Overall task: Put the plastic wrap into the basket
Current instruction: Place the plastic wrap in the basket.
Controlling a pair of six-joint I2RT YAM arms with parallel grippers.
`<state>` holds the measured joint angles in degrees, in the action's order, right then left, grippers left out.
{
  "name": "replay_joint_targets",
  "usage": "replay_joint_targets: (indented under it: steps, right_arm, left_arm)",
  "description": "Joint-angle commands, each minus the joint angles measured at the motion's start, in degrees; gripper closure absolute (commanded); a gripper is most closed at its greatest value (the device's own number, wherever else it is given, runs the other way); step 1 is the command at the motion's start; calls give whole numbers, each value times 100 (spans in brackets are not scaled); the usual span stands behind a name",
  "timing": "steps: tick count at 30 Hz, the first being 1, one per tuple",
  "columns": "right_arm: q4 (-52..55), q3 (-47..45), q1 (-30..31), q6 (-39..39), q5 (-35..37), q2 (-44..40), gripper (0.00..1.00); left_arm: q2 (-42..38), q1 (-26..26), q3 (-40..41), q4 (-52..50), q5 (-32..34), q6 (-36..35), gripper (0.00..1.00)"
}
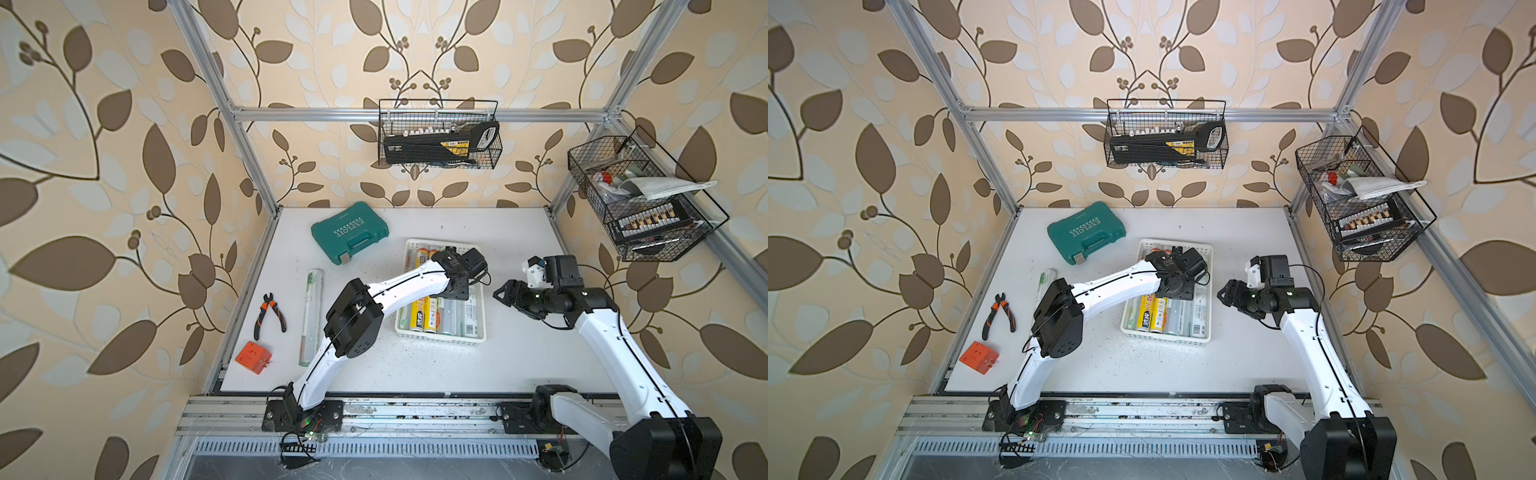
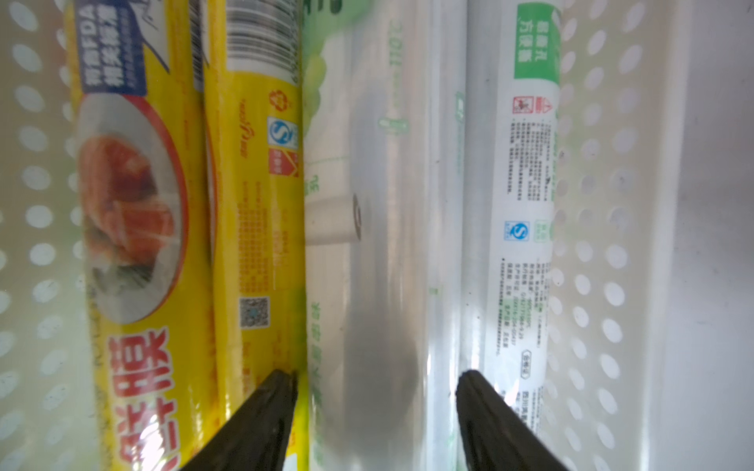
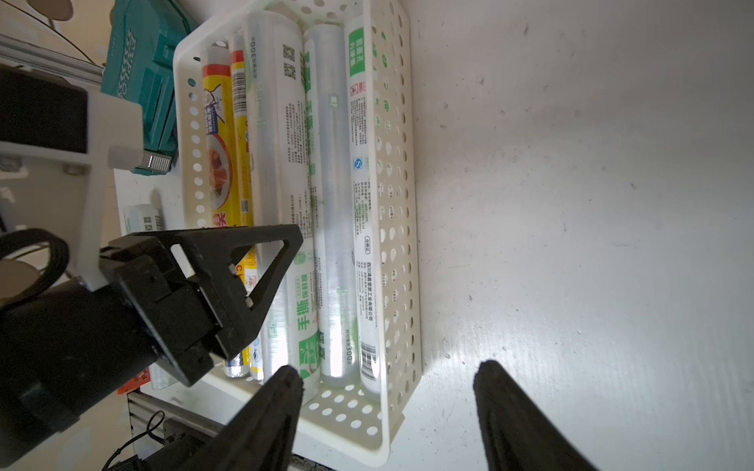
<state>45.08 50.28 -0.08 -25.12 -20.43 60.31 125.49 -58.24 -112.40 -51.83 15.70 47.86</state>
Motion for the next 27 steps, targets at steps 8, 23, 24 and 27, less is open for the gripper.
replay_joint_targets:
  steps: [8, 23, 24, 27]
  right_arm:
    - [-248, -55, 261, -443, -522, -294, 28]
    - [-804, 451, 2772, -1334, 693, 142, 24]
    - [-848, 499, 2939, -1372, 772, 225, 24]
    - [-964, 635, 3357, -1442, 961, 461, 23]
  left_arm:
    - [-1391, -46, 390, -276, 773, -302, 16]
    - [-3448, 533, 2442, -637, 2060, -6, 1]
    - [-3655, 669, 2692, -627, 2055, 79, 1]
    - [-4241, 1157, 3492, -481, 1965, 260, 1]
